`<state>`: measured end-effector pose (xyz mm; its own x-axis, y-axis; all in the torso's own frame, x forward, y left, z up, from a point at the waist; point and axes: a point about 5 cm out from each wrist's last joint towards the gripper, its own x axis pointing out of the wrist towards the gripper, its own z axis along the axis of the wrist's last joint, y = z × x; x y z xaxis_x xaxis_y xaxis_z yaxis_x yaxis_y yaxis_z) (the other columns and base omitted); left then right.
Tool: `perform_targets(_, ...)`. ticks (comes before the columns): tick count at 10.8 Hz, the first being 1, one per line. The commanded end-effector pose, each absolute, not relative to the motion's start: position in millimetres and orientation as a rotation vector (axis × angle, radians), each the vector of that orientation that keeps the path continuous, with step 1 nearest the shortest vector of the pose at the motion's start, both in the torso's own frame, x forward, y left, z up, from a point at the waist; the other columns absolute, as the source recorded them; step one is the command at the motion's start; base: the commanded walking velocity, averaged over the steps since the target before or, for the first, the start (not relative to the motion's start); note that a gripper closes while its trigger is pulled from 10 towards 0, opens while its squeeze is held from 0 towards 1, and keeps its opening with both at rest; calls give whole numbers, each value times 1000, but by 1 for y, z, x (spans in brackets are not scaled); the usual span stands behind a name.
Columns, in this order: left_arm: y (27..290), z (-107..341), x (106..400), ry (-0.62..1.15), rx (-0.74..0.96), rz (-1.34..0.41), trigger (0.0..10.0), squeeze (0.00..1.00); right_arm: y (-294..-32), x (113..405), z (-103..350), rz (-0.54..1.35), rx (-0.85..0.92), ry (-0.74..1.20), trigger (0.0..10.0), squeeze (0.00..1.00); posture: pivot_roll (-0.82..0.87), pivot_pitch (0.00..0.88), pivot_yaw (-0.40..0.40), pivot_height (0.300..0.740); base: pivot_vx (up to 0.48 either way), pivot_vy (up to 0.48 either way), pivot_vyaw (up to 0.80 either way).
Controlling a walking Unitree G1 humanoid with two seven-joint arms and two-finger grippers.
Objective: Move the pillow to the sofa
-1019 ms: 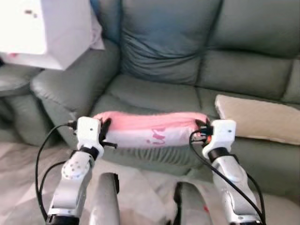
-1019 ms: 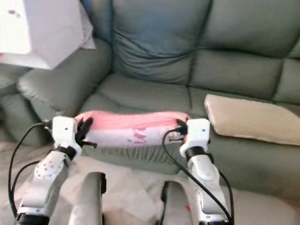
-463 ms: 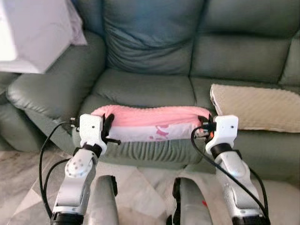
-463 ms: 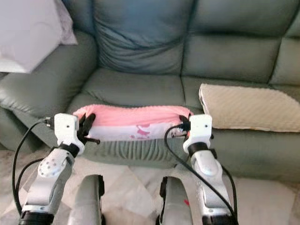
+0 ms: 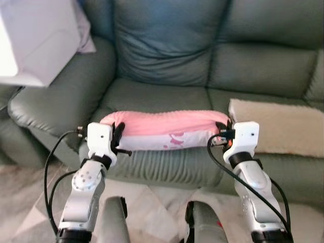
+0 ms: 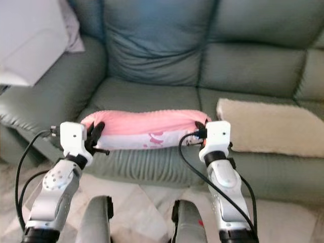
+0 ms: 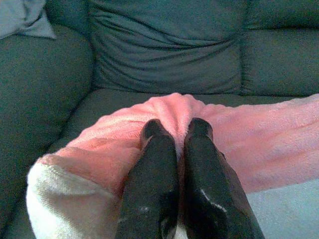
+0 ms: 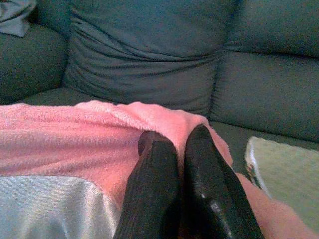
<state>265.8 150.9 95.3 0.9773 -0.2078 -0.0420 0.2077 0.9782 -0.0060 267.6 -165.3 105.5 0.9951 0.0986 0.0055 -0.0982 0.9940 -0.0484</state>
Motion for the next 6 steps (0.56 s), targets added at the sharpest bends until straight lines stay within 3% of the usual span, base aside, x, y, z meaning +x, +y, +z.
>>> perform_targets(1, 154, 96, 266, 37, 8, -204, 10000, 0, -169, 268, 107, 78, -58, -19, 10000, 0, 14, 0, -57, 597, 270, 0, 0)
perform_targets(6, 154, 96, 268, 40, 11, -207, 10000, 0, -165, 269, 105, 86, -47, -7, 10000, 0, 13, 0, -54, 597, 271, 0, 0)
